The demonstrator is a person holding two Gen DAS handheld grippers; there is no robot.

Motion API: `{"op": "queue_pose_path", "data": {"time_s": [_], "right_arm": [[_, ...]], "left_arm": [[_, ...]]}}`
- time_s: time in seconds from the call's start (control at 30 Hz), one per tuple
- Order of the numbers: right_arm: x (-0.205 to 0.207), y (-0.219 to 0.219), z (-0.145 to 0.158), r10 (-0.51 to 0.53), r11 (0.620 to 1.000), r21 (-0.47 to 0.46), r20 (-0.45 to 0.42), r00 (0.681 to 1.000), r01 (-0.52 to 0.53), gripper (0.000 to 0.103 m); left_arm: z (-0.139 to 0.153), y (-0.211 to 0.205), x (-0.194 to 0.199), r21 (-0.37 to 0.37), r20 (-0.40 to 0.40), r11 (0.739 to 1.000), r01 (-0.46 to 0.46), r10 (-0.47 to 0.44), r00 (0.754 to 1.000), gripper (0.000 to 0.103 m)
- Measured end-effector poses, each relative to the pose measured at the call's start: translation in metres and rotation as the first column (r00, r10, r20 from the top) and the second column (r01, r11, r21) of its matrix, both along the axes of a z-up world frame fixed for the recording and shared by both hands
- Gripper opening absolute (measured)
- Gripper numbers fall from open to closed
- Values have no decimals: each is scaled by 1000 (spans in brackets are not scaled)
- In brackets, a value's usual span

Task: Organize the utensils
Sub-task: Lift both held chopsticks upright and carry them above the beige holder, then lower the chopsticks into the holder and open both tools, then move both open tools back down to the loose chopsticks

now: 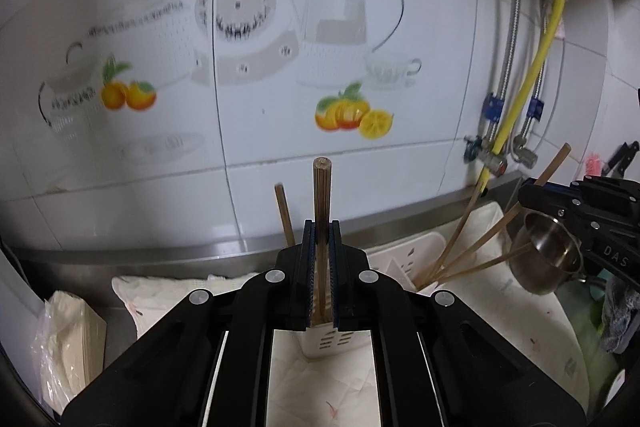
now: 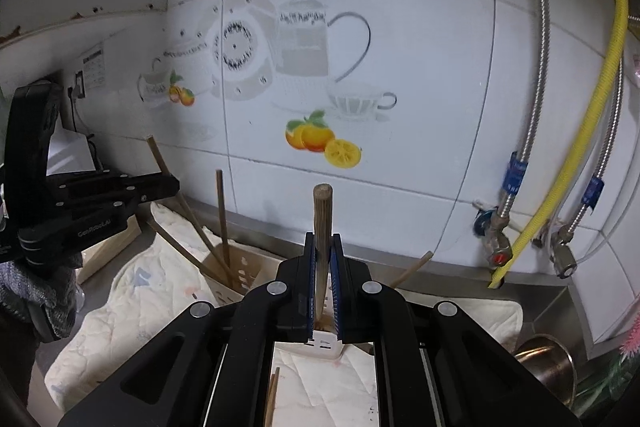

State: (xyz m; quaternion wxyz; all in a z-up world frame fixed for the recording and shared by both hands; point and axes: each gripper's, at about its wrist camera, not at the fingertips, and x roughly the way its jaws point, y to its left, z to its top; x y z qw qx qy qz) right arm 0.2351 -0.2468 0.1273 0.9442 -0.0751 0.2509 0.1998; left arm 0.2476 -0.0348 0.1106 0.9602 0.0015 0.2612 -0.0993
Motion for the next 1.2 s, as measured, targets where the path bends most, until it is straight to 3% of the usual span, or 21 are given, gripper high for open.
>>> {"op": "queue_pose_path", "data": {"time_s": [0.27,0.77,1.13,1.2], "right_arm": [[18,5,-25,-12,1000,-13,-62,998,12,7],[26,1,-40,-29,1000,3,-97,995,29,7],[-2,-8,-24,-39,998,37,-28,999,40,29],[-15,-11,-22,-37,998,48,-8,999,37,29]], "left_arm": [[-19,0,14,-4,-63,1000,7,-8,998,5],[-19,-2,13,10,-69,1000,11,-10,998,7],[-2,1,-18,-9,-6,1000,21,-21,1000,21],[1,1,-29,-14,8,1000,23,-23,1000,28]]}}
